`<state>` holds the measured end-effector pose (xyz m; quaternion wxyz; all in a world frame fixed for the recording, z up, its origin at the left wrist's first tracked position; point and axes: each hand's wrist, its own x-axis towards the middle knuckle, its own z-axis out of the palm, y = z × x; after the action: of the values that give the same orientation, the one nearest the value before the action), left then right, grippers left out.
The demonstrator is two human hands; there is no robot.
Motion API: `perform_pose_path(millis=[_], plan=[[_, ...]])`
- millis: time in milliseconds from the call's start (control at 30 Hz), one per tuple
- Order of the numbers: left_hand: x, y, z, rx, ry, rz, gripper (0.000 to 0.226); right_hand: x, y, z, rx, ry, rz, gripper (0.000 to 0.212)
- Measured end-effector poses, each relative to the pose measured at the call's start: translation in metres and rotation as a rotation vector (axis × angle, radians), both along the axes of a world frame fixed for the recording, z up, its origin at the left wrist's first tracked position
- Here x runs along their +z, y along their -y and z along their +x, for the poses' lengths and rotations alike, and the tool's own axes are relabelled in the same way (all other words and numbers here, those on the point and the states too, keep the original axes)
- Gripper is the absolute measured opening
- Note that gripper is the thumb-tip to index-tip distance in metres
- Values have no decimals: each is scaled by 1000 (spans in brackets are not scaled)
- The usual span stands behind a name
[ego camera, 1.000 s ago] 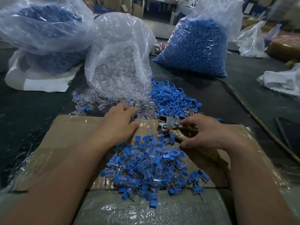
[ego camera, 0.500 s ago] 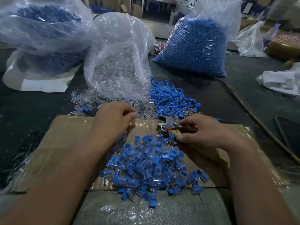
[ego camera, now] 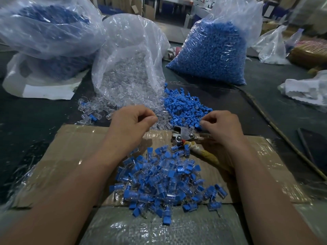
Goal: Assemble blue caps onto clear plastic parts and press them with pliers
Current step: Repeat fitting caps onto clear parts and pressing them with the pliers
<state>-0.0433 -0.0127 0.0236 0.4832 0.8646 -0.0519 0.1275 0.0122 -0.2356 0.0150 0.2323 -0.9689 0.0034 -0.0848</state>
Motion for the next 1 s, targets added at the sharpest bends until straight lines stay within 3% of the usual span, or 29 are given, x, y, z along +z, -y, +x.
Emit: perform_pose_path(millis=[133, 233, 367, 467, 667, 1000], plan=[[1, 4, -2, -42, -55, -141, 23, -4, -4, 4, 25, -122, -102, 17], [1, 4, -3, -72, -65, -183, 31, -5, -5, 4, 34, -124, -99, 16], [4, 6, -5, -99, -183, -335, 22, -5, -3, 2, 48, -79, -89, 9], [7, 7, -6, -118, -240, -428, 17, 1, -1, -3, 56, 36, 99, 8], [11, 8, -7, -162, -233, -476, 19, 17, -24, -35, 232, 114, 615, 24], [6, 11, -6, -138, -165, -476, 15, 21, -57, -57, 397, 186, 698, 22]])
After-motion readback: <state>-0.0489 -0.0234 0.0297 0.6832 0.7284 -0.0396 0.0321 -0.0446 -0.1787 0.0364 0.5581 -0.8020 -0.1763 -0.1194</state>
